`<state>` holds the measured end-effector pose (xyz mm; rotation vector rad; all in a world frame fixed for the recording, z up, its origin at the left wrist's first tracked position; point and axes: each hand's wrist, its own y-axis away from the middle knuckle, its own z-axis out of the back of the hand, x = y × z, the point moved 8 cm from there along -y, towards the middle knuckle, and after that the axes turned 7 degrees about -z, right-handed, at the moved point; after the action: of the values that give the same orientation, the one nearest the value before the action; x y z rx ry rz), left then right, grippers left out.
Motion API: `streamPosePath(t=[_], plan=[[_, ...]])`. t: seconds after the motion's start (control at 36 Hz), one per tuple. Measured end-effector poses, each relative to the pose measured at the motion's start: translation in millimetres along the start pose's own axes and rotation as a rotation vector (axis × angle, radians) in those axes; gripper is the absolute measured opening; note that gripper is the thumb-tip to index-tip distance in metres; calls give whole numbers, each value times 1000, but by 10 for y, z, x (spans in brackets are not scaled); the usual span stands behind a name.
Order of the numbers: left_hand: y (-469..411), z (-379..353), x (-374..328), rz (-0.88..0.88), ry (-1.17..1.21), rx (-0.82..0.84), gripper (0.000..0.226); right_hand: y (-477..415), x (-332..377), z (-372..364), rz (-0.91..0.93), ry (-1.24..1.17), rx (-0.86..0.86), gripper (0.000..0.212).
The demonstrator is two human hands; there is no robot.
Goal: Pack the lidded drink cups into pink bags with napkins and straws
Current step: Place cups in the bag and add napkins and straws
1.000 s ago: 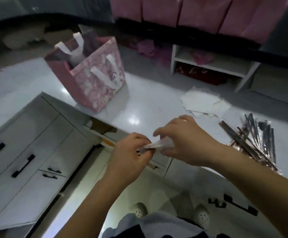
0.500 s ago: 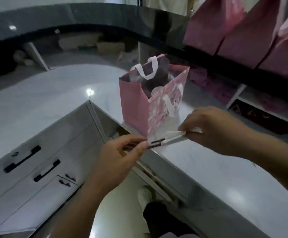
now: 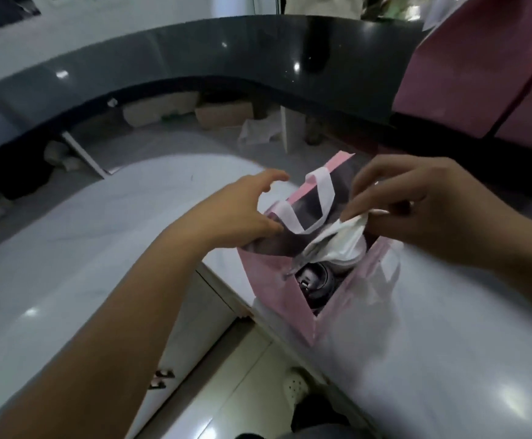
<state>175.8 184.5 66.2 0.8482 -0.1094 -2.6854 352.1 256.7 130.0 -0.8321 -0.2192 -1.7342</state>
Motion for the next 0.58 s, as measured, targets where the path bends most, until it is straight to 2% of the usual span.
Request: streamPosePath(t=[0.11, 0.22, 0.36, 0.5, 0.58], plan=[[-244, -42, 63, -38, 87, 2, 49, -127, -248, -144, -72, -34, 84, 29], [-348, 26, 192, -79, 243, -75, 24, -190, -504, -224, -187, -16, 121, 19], [-462, 8, 280, -107, 507, -23, 16, -309, -729, -338, -359, 11, 132, 23], [-674, -3, 412, -88, 612, 51, 22, -512, -815, -619, -434, 332, 253, 20], [-783, 0, 469, -109, 645, 112, 22, -650, -884, -815, -524, 442, 313, 22]])
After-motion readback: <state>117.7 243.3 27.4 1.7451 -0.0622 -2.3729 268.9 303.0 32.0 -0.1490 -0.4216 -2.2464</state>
